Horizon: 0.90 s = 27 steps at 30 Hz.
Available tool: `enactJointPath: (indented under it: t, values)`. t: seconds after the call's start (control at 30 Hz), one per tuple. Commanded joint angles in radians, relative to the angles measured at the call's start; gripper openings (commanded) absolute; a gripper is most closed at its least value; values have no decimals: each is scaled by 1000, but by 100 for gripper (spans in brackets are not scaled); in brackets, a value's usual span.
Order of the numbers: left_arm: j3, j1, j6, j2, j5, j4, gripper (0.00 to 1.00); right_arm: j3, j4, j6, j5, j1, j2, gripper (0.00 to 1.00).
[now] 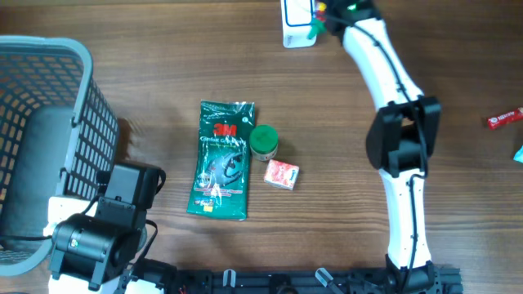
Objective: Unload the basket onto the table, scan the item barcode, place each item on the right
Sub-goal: 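Move the bottle right and set it down at the table edge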
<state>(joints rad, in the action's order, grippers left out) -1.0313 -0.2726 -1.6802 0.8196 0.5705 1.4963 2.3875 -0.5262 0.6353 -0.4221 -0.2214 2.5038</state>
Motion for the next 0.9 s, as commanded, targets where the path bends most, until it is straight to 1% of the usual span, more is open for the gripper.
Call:
enactJointPath:
  t: [0.0, 0.07, 0.13, 0.17, 0.27, 0.4, 0.47, 0.63, 0.67, 0.73, 0.77, 0.8, 0.83, 0.87]
  values:
    - [-1, 5, 1, -2, 10, 1, 100, 61, -146, 19, -105, 159, -15, 40]
    - [-1, 5, 2, -2, 10, 1, 100, 60, -275, 19, -105, 265, -14, 41]
    - [-1, 5, 2, -2, 10, 1, 100, 58, -354, 18, -105, 349, -10, 41]
    - [-1, 5, 1, -2, 10, 1, 100, 58, -404, 6, -105, 421, -7, 40]
    - [-1, 5, 2, -2, 10, 1, 100, 58, -463, -35, -106, 547, 12, 41]
    - [-1, 5, 2, -2, 10, 1, 100, 51, -524, -33, -93, 698, 44, 41]
    - [-1, 5, 1, -2, 10, 1, 100, 45, -540, -34, -93, 775, 65, 47]
    - [-1, 5, 2, -2, 10, 1, 100, 43, -579, -33, -94, 885, 97, 48]
    - [-1, 5, 1, -2, 10, 1, 100, 42, -583, -33, -94, 904, 97, 52]
    - [-1, 5, 2, -2, 10, 1, 100, 42, -590, -33, -91, 938, 97, 66]
    - [-1, 5, 2, -2, 10, 1, 100, 42, -593, -34, -71, 951, 93, 83]
    - [-1, 5, 2, -2, 10, 1, 100, 43, -594, -34, -29, 961, 86, 93]
    - [-1, 5, 2, -2, 10, 1, 100, 43, -588, -34, 61, 974, 63, 99]
    - [-1, 5, 1, -2, 10, 1, 100, 43, -581, -35, 112, 977, 31, 99]
